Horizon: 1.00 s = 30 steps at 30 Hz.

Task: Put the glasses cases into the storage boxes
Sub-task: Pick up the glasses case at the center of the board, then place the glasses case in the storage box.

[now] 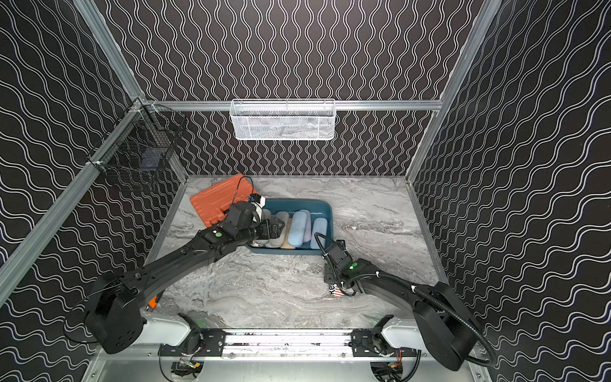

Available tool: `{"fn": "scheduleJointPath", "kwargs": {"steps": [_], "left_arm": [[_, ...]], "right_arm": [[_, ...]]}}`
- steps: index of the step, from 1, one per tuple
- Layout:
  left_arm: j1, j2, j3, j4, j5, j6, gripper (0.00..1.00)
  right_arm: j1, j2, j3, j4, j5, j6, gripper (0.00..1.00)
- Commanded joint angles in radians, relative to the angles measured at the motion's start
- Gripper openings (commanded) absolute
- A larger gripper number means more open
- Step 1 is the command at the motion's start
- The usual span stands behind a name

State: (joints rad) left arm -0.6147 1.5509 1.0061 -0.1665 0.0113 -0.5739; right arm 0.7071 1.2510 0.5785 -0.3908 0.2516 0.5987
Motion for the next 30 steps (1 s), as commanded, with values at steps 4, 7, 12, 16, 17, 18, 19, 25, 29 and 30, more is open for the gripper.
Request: {"fn": "scheduleJointPath", "kwargs": {"steps": [4,7,12,16,17,18,19,25,29,30], "left_arm": [[0.01,-0.006,0.0,0.033,0.007,-0.002,0.92],[0.014,-0.01,-0.002,0.033,0.009,-0.003,0.92],[0.022,-0.015,-0.002,0.032,0.009,0.0,0.92],[0.031,-0.026,-0.007,0.028,0.008,0.003,0.92],[0.033,-0.028,-0.007,0.027,0.006,0.003,0.92],[0.035,-0.031,-0.009,0.026,0.003,0.003,0.93],[0.037,-0.035,-0.012,0.025,0.001,0.003,0.92],[0.046,-0.052,-0.032,0.021,-0.005,0.0,0.92],[0.052,-0.074,-0.049,0.021,-0.01,-0.006,0.93],[0.052,-0.08,-0.052,0.022,-0.01,-0.007,0.92]], "right_arm": [[0.006,-0.094,0.023,-0.102,0.041,0.051,0.64],[0.006,-0.143,0.057,-0.154,0.054,0.058,0.64],[0.006,-0.183,0.155,-0.213,0.075,0.031,0.64],[0.006,-0.151,0.254,-0.199,0.082,-0.024,0.65],[0.005,-0.137,0.276,-0.183,0.081,-0.037,0.66],[0.004,-0.121,0.291,-0.164,0.081,-0.052,0.66],[0.002,-0.102,0.305,-0.134,0.081,-0.07,0.67],[-0.076,0.068,0.406,0.011,0.003,-0.155,0.67],[-0.127,0.179,0.501,0.098,-0.044,-0.188,0.67],[-0.136,0.207,0.523,0.107,-0.055,-0.191,0.67]]}}
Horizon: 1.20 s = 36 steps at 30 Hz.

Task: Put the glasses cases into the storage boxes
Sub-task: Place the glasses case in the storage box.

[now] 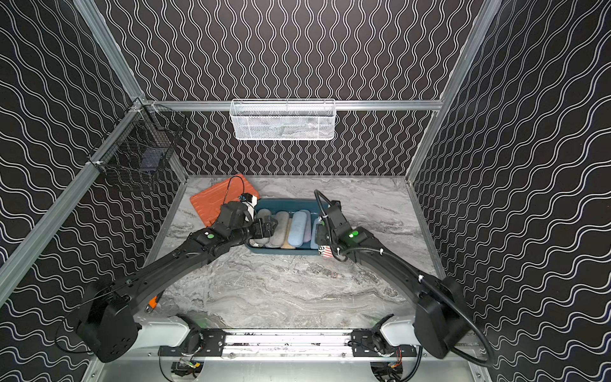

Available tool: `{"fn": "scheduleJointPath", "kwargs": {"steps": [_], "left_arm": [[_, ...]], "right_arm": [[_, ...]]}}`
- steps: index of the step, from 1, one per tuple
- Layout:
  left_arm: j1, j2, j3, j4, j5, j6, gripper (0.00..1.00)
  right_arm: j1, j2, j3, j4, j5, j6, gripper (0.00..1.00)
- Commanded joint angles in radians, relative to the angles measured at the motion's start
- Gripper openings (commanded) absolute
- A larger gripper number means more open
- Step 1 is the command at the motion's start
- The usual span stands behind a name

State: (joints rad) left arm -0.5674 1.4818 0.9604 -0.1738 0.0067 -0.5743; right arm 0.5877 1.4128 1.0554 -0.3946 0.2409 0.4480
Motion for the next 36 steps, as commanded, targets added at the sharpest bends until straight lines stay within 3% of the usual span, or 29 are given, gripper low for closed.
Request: {"fn": "scheduleJointPath", "kwargs": {"steps": [1,7,18,27,36], "left_arm": [[0.006,-0.016,-0.01,0.029,-0.007,-0.009,0.92],[0.01,-0.037,-0.02,0.02,-0.011,-0.007,0.92],[0.018,-0.041,-0.035,0.032,0.002,-0.012,0.92],[0.021,-0.023,-0.034,0.036,0.009,-0.012,0.92],[0.052,-0.038,-0.032,0.022,-0.008,-0.003,0.92]], "right_arm": [[-0.025,0.075,0.069,0.12,-0.056,-0.05,0.67],[-0.058,0.223,0.161,0.14,-0.109,-0.052,0.67],[-0.092,0.353,0.151,0.171,-0.167,-0.046,0.67],[-0.094,0.334,0.142,0.165,-0.146,-0.06,0.67],[-0.114,0.174,0.116,0.148,-0.065,-0.09,0.68]]}}
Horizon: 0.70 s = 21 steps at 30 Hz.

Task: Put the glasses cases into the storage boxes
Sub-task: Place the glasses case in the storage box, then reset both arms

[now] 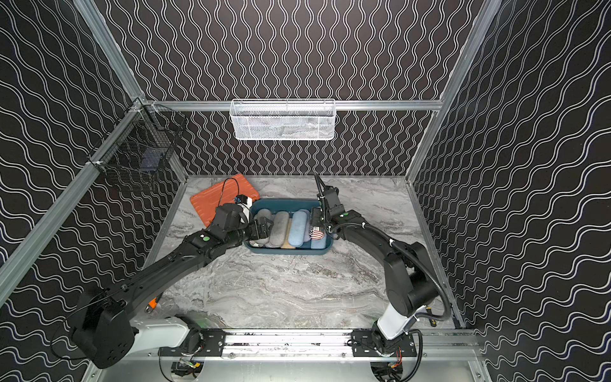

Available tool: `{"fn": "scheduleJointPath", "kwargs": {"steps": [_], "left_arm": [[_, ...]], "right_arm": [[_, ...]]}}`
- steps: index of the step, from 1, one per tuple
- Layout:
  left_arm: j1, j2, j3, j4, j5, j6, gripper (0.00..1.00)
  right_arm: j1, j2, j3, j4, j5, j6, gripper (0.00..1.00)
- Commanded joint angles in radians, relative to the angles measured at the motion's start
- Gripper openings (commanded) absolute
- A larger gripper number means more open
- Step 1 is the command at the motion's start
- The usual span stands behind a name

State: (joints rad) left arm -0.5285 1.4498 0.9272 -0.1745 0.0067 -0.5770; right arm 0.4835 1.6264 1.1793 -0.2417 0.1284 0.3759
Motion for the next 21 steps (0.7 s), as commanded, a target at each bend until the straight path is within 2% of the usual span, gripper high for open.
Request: {"fn": "scheduleJointPath", "kwargs": {"steps": [1,6,12,15,21], "left_arm": [[0.022,-0.009,0.001,0.02,-0.012,0.0,0.92],[0.077,-0.025,-0.001,0.018,-0.071,0.027,0.93],[0.205,-0.036,-0.031,0.075,-0.197,0.126,0.94],[0.261,-0.061,-0.093,0.178,-0.277,0.214,0.96],[0.357,-0.153,-0.309,0.542,-0.324,0.447,0.96]], "right_arm": [[-0.021,-0.063,-0.014,0.001,0.052,-0.021,0.69],[-0.109,-0.169,-0.073,0.073,0.087,-0.042,0.73],[-0.223,-0.287,-0.225,0.231,0.123,-0.072,0.79],[-0.255,-0.331,-0.291,0.303,0.163,-0.087,0.8],[-0.289,-0.362,-0.4,0.43,0.178,-0.135,0.82]]}}
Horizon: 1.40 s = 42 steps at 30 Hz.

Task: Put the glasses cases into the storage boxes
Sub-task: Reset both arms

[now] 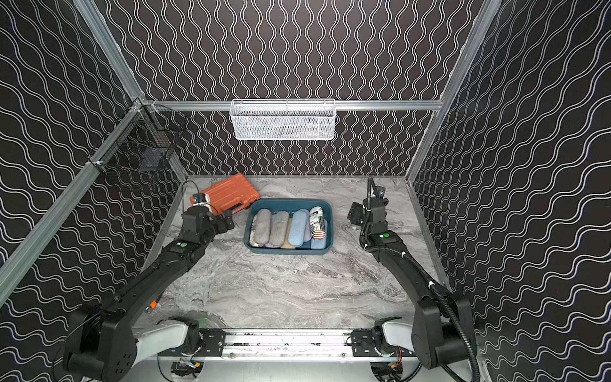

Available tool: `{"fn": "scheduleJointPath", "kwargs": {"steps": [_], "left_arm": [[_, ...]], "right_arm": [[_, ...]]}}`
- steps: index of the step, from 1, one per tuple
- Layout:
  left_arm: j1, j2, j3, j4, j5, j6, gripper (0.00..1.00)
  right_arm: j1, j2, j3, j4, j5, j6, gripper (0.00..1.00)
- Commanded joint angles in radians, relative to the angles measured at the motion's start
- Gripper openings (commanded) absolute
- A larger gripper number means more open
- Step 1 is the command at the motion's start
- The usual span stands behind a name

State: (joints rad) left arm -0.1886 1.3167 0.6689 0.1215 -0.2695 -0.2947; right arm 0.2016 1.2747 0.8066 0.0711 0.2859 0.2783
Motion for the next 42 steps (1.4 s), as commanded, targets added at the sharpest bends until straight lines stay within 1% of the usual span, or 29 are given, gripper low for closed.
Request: {"fn": "scheduleJointPath", "kwargs": {"steps": [1,4,7,9,11,12,13,15,18,19,20,23,27,30,37,40,42], "left_arm": [[0.023,-0.029,-0.079,0.285,-0.061,0.209,0.96],[0.036,-0.031,-0.138,0.369,-0.09,0.28,0.96],[0.044,0.015,-0.164,0.435,-0.075,0.304,0.96],[0.05,0.059,-0.178,0.49,-0.091,0.306,0.96],[0.077,0.103,-0.199,0.556,-0.057,0.301,0.96],[0.082,0.117,-0.199,0.551,-0.052,0.305,0.96],[0.089,0.136,-0.21,0.591,-0.048,0.308,0.98],[0.111,0.176,-0.231,0.641,-0.017,0.295,0.99],[0.122,0.272,-0.288,0.836,-0.003,0.302,0.99],[0.121,0.292,-0.284,0.832,0.024,0.307,0.99],[0.121,0.317,-0.286,0.868,0.034,0.315,0.99],[0.12,0.341,-0.313,0.939,0.035,0.316,0.99],[0.112,0.348,-0.319,0.953,0.029,0.325,0.99],[0.109,0.346,-0.317,0.951,0.024,0.326,0.99],[0.109,0.348,-0.32,0.956,0.025,0.328,0.99],[0.109,0.347,-0.321,0.957,0.025,0.327,0.99],[0.109,0.348,-0.32,0.958,0.024,0.327,0.99]], "right_arm": [[-0.011,-0.012,-0.048,0.141,0.02,-0.05,0.82],[-0.031,-0.023,-0.102,0.21,0.029,-0.058,0.82],[-0.047,-0.032,-0.134,0.262,0.017,-0.065,0.81],[-0.054,-0.032,-0.14,0.27,0.026,-0.077,0.81],[-0.061,-0.029,-0.152,0.283,0.052,-0.088,0.81],[-0.063,-0.026,-0.164,0.301,0.059,-0.095,0.81],[-0.069,-0.023,-0.178,0.321,0.062,-0.099,0.81],[-0.086,-0.013,-0.202,0.357,0.065,-0.093,0.83],[-0.111,-0.009,-0.241,0.407,0.066,-0.098,0.84],[-0.12,-0.014,-0.259,0.431,0.071,-0.105,0.85],[-0.125,-0.02,-0.276,0.455,0.075,-0.111,0.86],[-0.151,-0.035,-0.333,0.538,0.075,-0.125,0.92],[-0.179,-0.027,-0.375,0.595,0.088,-0.139,0.97],[-0.194,-0.016,-0.41,0.648,0.074,-0.147,1.0],[-0.2,0.076,-0.45,0.775,0.041,-0.207,1.0],[-0.203,0.144,-0.482,0.889,0.005,-0.225,1.0],[-0.203,0.218,-0.514,1.004,-0.036,-0.242,1.0]]}}
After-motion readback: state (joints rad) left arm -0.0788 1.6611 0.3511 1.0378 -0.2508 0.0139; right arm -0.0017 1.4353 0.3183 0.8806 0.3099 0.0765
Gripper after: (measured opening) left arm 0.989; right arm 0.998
